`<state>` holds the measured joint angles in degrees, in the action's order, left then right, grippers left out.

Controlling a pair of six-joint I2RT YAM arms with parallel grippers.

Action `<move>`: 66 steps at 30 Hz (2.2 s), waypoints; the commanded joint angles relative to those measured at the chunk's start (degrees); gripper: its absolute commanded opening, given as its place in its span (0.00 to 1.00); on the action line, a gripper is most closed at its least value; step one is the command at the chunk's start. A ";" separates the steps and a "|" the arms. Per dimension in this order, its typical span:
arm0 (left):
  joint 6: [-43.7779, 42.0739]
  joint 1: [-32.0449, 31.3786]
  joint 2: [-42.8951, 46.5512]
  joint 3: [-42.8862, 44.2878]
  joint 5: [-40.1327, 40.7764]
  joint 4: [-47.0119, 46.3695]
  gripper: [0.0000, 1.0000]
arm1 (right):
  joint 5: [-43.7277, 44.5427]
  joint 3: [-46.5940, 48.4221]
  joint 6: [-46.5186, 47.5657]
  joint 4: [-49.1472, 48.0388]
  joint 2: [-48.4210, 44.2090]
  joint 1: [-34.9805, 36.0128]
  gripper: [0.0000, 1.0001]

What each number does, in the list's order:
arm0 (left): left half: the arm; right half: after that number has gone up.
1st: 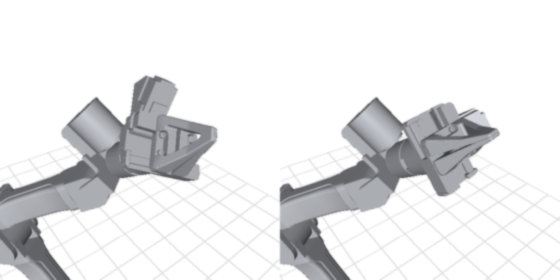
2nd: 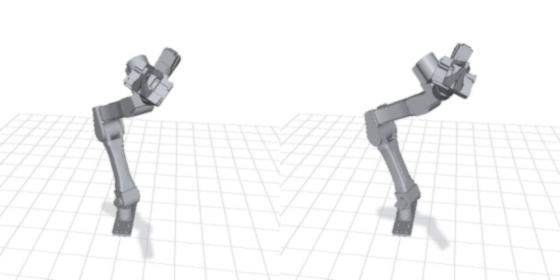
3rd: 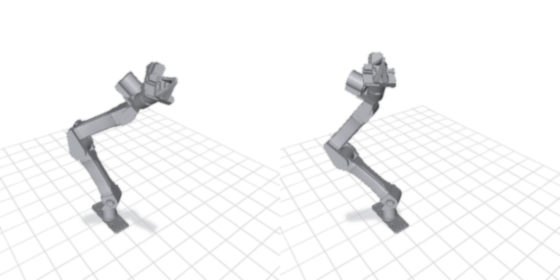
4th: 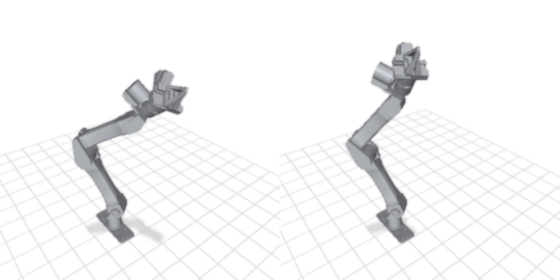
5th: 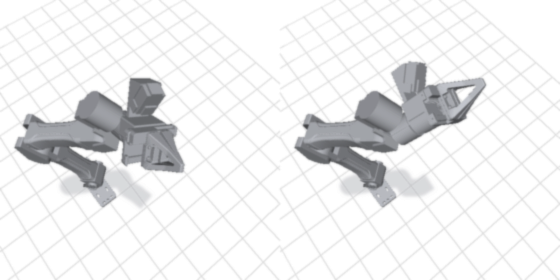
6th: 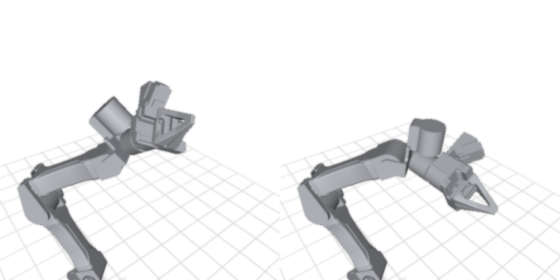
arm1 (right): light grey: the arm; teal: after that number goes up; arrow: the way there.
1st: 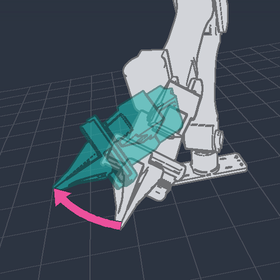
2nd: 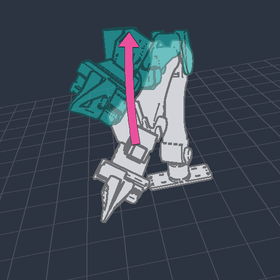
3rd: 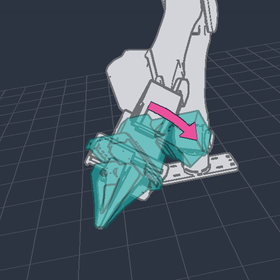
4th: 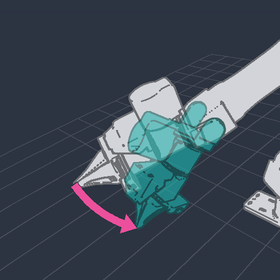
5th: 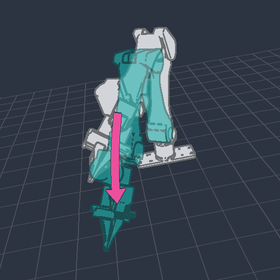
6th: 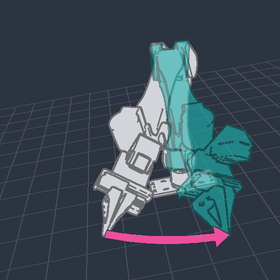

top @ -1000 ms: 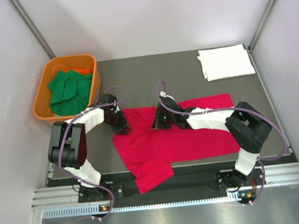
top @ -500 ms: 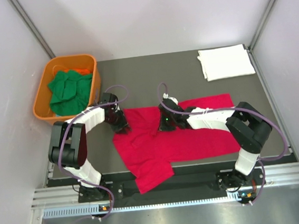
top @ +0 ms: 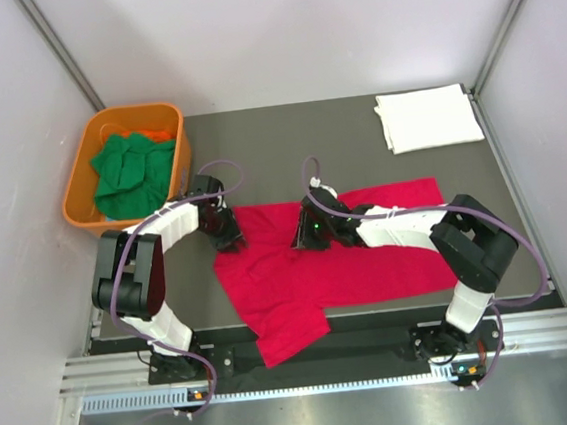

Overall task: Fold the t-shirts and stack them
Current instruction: Fold the tshirt

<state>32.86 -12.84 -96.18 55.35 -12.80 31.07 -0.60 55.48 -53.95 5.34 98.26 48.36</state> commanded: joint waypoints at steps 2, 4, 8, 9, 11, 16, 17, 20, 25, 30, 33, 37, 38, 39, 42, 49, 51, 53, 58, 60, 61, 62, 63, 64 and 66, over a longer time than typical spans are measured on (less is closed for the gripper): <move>-1.48 0.27 -0.94 0.28 3.75 0.13 0.38 | -0.71 -1.43 -5.53 -4.28 0.27 1.47 0.32; -1.49 0.19 -0.94 0.37 3.66 0.13 0.38 | -0.63 -1.08 -6.16 -4.64 1.75 1.83 0.33; -1.40 0.27 -1.20 0.46 3.66 0.04 0.38 | 0.07 0.06 -6.60 -4.38 3.25 1.91 0.33; -1.40 0.27 -1.29 0.46 3.83 0.04 0.38 | 0.25 0.06 -6.60 -4.20 3.34 1.91 0.33; -1.31 0.27 -1.64 0.46 3.92 0.13 0.38 | 0.25 0.50 -5.90 -3.24 3.61 1.91 0.29; -1.31 0.27 0.02 1.07 4.62 1.53 0.38 | 7.36 4.98 -0.29 9.41 0.54 1.56 0.00; -1.22 0.19 0.73 1.42 4.80 1.97 0.38 | 8.24 6.29 1.64 11.16 -0.08 1.48 0.00; -0.96 -0.43 3.98 2.48 5.85 3.82 0.38 | 8.78 7.71 3.67 15.22 -0.53 1.56 0.00; -1.31 -1.66 7.06 1.69 7.08 5.93 0.40 | 4.91 3.32 3.51 10.84 1.41 1.74 0.14; -4.21 -2.71 11.96 2.12 7.00 8.91 0.42 | 6.22 3.22 5.17 12.83 -2.27 1.74 0.28; -3.25 -4.03 17.66 1.87 7.87 12.43 0.44 | 7.81 4.28 5.88 16.09 -7.44 1.30 0.36; 3.94 -5.52 26.03 -2.96 6.03 14.19 0.44 | 7.19 1.92 5.26 16.72 -14.57 -0.45 0.41; 5.10 -6.57 27.61 -4.01 5.94 14.98 0.43 | 6.84 1.56 5.26 16.98 -15.72 -1.59 0.41; 6.32 -7.54 30.41 -5.50 6.12 15.68 0.43 | 6.49 1.12 5.26 17.07 -18.08 -2.21 0.42; 9.93 -13.77 34.48 -6.48 10.41 19.28 0.45 | 4.30 -1.25 5.35 16.19 -22.21 -5.28 0.43; 20.64 -27.22 39.57 -11.22 15.43 27.82 0.42 | 0.78 -6.69 6.05 13.73 -28.99 -11.62 0.43; 26.53 -31.79 42.30 -13.95 14.38 27.73 0.41 | -2.21 -8.10 5.97 13.03 -30.83 -13.72 0.43; 30.83 -37.57 42.66 -15.18 13.94 28.78 0.40 | -3.87 -10.04 5.88 12.67 -31.98 -15.91 0.43; 43.03 -52.52 42.66 -15.71 14.90 29.93 0.37 | -6.34 -13.20 6.93 12.50 -35.76 -19.17 0.43; 46.49 -58.86 41.52 -15.89 15.00 29.84 0.37 | -7.48 -13.82 7.11 12.50 -36.64 -20.58 0.43; 49.64 -62.27 40.73 -15.98 15.08 29.49 0.37 | -8.09 -14.43 7.28 12.41 -36.82 -21.19 0.43; 51.15 -63.78 38.90 -16.67 15.00 28.44 0.37 | -8.36 -14.79 7.28 12.32 -36.91 -21.55 0.43; 52.47 -64.76 38.01 -17.20 14.47 28.08 0.37 | -8.54 -14.96 7.20 12.23 -37.00 -21.73 0.43; 54.66 -66.42 37.21 -17.73 14.29 27.30 0.37 | -8.63 -15.40 7.28 12.15 -37.26 -21.81 0.43; 56.08 -67.49 36.15 -19.31 14.03 24.49 0.37 | -8.89 -15.76 7.20 11.88 -37.61 -22.17 0.43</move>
<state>80.51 -78.52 -58.78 38.24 1.06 57.60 -7.68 40.14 -47.66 19.53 62.28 26.96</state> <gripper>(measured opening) 0.372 0.426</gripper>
